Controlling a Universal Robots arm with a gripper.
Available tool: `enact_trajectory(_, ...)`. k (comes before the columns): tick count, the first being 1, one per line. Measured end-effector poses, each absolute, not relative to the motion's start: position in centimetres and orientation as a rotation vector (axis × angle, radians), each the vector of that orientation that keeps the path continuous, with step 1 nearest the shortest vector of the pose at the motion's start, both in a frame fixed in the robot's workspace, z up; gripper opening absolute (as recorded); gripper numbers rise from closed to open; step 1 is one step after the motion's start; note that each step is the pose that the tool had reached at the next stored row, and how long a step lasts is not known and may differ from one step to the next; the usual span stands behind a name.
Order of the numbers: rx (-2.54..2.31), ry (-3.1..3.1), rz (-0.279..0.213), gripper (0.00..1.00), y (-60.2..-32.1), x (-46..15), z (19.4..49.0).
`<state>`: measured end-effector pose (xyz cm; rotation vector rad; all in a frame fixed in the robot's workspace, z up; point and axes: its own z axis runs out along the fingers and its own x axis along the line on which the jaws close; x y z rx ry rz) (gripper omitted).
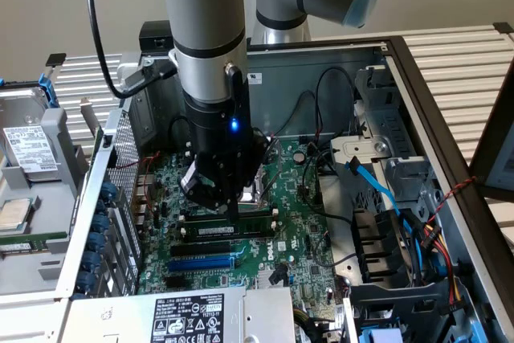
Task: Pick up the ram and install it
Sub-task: 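Press down the ram until it locks into place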
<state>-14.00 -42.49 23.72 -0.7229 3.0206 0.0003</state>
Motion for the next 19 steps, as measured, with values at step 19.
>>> enact_trajectory(19,-0.296,3.092,-0.008,0.11,-42.49,-14.01,23.72)
